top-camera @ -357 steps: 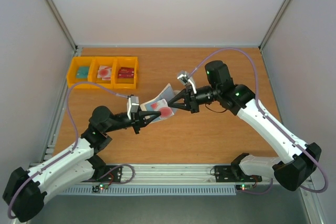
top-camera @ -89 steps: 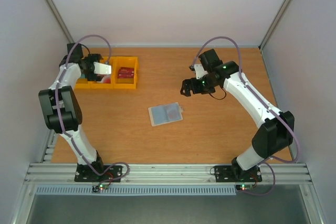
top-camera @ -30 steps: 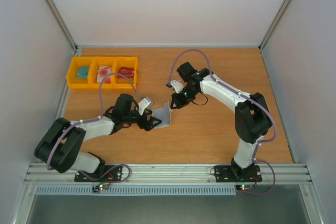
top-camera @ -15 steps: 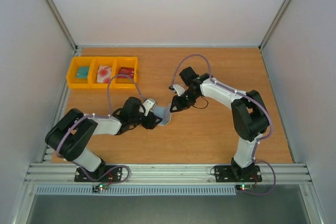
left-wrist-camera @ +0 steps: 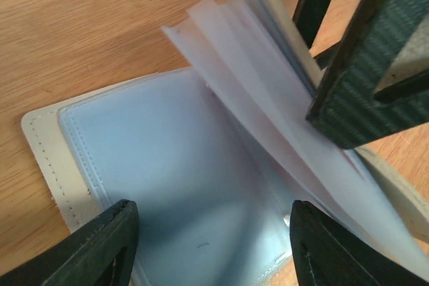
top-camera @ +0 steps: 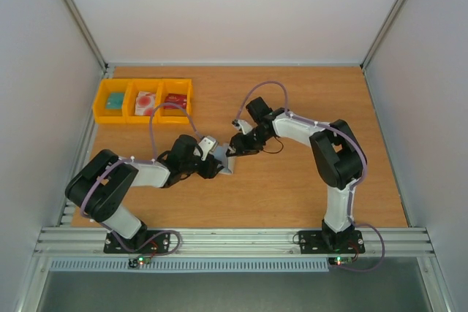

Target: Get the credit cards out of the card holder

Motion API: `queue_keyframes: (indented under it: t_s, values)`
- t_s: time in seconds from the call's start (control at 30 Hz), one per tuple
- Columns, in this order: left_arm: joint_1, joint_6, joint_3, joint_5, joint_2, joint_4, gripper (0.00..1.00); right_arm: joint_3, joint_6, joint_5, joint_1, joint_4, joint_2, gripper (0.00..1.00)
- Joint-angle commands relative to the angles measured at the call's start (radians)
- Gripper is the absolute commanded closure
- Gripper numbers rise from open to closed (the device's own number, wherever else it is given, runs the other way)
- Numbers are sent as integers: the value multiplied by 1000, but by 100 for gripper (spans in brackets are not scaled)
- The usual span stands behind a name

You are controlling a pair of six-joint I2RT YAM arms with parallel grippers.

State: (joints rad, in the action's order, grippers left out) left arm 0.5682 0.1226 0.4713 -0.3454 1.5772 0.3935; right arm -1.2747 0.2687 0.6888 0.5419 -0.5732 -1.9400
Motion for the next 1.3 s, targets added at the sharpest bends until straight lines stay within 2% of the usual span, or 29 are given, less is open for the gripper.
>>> queue_keyframes:
  t_s: [0.0, 0.23, 0.53, 0.57, 0.63, 0.8, 0.83, 0.93, 1.0, 1.1, 1.2, 1.27]
  values:
    - [4, -3, -28, 31, 24, -30, 37, -19, -39, -62, -2, -3, -42, 44]
    - [6, -33, -30, 13, 16, -15, 38, -31, -88, -87, -1, -41, -28, 32]
    - [14, -43, -39, 20, 3, -7, 38, -53, -121, -147, 5, -93, -53, 35]
    - [15, -42, -42, 26, 0, -3, 38, -46, -121, -151, 5, -91, -48, 38]
    - [15, -39, -48, 29, -7, 5, 38, -40, -123, -165, 4, -93, -45, 50]
    - [18, -36, -55, 13, -21, -6, 38, -42, -124, -176, 6, -118, -32, 50]
    - [18, -33, -58, 17, -24, -5, 38, -37, -123, -181, 5, -117, -23, 53]
    - [18, -27, -56, 30, -48, -20, 37, -27, -113, -208, 3, -127, 1, 72]
    - [18, -30, -52, -28, -75, -30, 33, -32, -99, -216, 1, -145, 13, 78]
    - [17, -63, -63, -151, -118, -22, 23, -30, -79, -222, 0, -160, 43, 82]
    - [17, 27, -67, -146, -145, -52, 10, -13, -58, -207, -10, -161, 80, 84]
    - [15, 80, -75, -147, -169, -80, 8, 13, -51, -174, -24, -142, 101, 85]
